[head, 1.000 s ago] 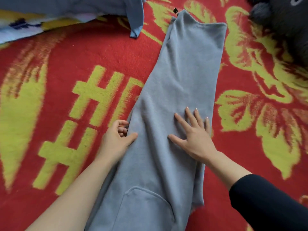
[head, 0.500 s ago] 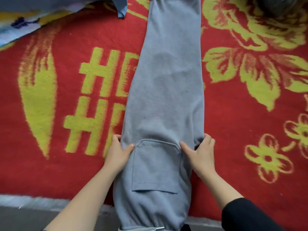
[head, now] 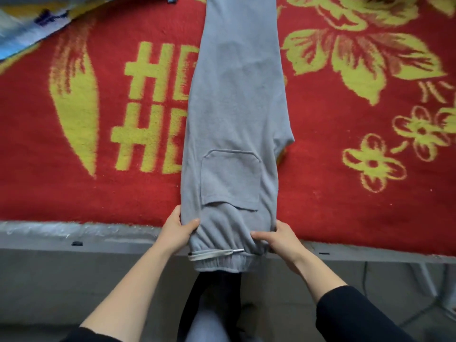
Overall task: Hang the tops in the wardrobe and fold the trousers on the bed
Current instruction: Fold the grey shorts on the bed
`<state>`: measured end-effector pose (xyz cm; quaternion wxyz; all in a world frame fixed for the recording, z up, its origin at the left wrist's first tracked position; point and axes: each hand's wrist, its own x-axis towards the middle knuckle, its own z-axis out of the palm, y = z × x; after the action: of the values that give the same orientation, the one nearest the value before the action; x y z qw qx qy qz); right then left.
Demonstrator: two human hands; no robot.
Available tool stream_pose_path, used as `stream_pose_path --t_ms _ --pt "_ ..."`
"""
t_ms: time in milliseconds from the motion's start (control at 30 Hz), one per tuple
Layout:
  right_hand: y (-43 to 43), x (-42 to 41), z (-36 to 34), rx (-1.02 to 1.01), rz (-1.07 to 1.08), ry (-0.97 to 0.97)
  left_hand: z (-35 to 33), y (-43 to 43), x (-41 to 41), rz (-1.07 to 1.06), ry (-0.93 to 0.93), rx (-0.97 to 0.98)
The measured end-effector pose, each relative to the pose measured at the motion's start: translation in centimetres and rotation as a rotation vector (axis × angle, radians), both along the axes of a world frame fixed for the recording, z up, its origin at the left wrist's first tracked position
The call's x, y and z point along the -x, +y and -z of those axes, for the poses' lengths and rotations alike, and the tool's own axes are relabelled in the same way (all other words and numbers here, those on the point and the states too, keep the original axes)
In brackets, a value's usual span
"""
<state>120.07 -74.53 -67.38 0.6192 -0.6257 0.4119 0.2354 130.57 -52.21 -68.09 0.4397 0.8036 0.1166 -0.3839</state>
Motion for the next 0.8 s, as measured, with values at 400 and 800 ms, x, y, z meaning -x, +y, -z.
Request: stream_pose_path --t_ms 400,800 --pt "-0.2 9.9 -10.4 0.208 -0.052 -0.150 -10.3 0.1 10.3 0.200 0.095 -0.043" --pt "-2.9 14.9 -17.0 -0.169 -0.142 0.153 -18.8 0.2 13.2 0.311 0.449 0.094"
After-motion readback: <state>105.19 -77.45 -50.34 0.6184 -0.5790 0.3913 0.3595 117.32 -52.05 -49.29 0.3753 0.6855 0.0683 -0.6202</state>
